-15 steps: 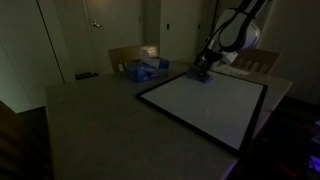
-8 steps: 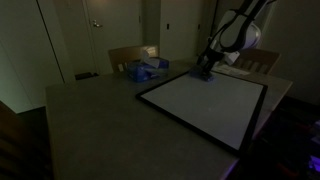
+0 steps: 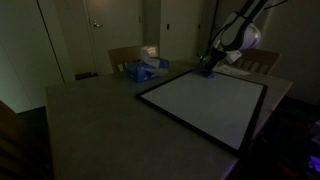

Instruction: Use the grey towel to wipe the board

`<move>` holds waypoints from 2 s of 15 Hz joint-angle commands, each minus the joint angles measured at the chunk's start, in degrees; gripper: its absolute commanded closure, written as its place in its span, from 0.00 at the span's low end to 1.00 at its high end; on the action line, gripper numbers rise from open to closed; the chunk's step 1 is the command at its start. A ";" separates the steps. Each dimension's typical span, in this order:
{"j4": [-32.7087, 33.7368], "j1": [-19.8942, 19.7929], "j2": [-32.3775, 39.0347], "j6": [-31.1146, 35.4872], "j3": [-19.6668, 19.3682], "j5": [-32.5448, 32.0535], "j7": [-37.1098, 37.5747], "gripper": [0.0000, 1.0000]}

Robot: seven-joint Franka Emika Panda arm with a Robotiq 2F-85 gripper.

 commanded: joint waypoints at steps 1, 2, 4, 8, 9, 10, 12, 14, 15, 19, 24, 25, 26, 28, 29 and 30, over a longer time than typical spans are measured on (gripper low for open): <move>4.51 -2.47 5.71 -3.06 0.14 1.45 -2.14 0.98; 5.25 -2.81 6.11 -3.65 0.19 1.79 -2.12 0.98; 6.14 -2.04 6.03 -5.21 -0.84 2.39 -1.75 0.98; 7.78 2.96 4.57 -12.25 -6.93 1.40 -1.76 0.98; 8.24 3.80 4.41 -14.06 -7.96 1.19 -2.23 0.98; 8.58 4.67 4.28 -15.72 -9.00 1.00 -2.52 0.98; 9.26 6.00 4.07 -18.85 -10.46 1.14 -2.98 0.98; 8.82 6.83 3.44 -20.26 -11.15 1.33 -3.51 0.98; 8.38 7.45 3.11 -20.41 -11.74 1.17 -3.40 0.98; 5.45 9.78 1.01 -19.63 -14.13 -0.05 -2.72 0.98; 1.80 13.39 -1.20 -17.55 -18.74 0.16 2.74 0.98; 1.16 13.64 -1.46 -16.47 -19.12 1.19 4.69 0.98; 0.47 13.81 -2.05 -16.86 -19.21 1.52 5.48 0.98; -0.62 14.41 -2.80 -17.64 -19.93 1.02 6.79 0.98; -1.25 14.77 -3.38 -18.65 -20.30 0.72 7.10 0.98; -2.05 14.92 -3.94 -18.92 -20.48 0.44 6.96 0.98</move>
